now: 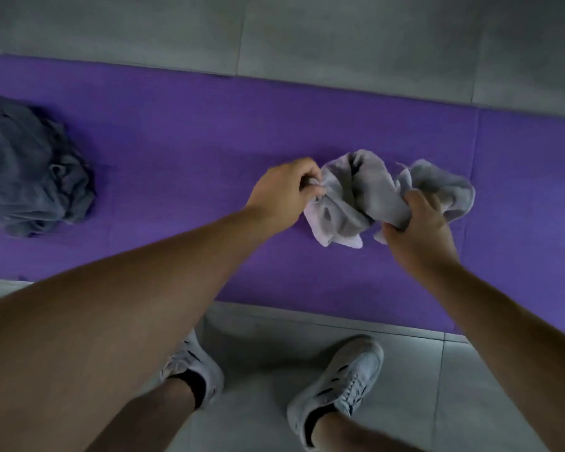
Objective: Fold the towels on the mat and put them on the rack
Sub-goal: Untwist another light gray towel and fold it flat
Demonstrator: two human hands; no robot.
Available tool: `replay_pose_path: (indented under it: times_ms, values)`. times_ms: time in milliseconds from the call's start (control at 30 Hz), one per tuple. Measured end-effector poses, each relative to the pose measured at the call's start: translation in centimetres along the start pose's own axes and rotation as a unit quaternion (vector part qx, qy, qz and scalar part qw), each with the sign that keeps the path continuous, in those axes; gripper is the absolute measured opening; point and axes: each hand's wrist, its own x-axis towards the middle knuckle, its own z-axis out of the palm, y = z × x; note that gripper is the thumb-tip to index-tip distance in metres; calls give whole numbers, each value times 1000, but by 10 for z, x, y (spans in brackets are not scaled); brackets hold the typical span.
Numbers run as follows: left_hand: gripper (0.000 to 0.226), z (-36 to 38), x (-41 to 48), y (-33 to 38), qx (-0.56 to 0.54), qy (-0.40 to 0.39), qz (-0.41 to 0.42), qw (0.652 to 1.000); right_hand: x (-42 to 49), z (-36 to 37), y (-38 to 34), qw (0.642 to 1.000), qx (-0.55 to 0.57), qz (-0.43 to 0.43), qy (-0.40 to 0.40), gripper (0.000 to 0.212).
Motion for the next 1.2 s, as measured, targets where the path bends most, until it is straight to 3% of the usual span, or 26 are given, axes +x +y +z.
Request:
replay_pose_path:
  times_ms: [100, 167, 233, 333, 400, 500, 667, 800, 900, 1033, 1133, 1200]
  values:
    - [15, 42, 29, -46, 68, -49, -16, 996, 30, 42, 33, 989, -119, 15, -91, 64]
    - [39, 57, 38, -76, 97, -103, -26, 990, 46, 61, 34, 958, -268, 8, -106, 69]
    - [75, 60, 39, -104, 132, -126, -25, 983, 59, 76, 25, 935, -338, -75, -78, 66]
    - [107, 53, 38, -137, 130, -110, -53, 984, 77, 88, -4, 926, -272, -237, -112, 47]
    - [85, 46, 41, -155, 97, -123, -88, 984, 93, 99, -19, 917, -200, -301, -168, 45]
    - [52, 43, 42, -168, 77, -145, -115, 980, 120, 115, -33, 886, -187, -356, -231, 50]
    - [34, 60, 27, -177, -2, -120, -147, 982, 139, 112, -34, 862, -217, -312, -336, 28]
    - [6, 67, 14, -169, -36, -86, -126, 988, 144, 97, -28, 878, -202, -280, -332, 26]
    - [6, 52, 17, -151, -139, -31, -119, 983, 145, 85, -33, 889, -179, -271, -321, 35]
    - [12, 9, 27, -116, -245, 8, -30, 969, 137, 65, -63, 905, -123, -282, -294, 53]
    - [6, -17, 27, -90, -249, 5, 21, 968, 126, 46, -91, 910, -84, -325, -243, 25]
    - [8, -30, 22, -81, -243, 10, 45, 969, 121, 36, -104, 921, -44, -314, -225, 18]
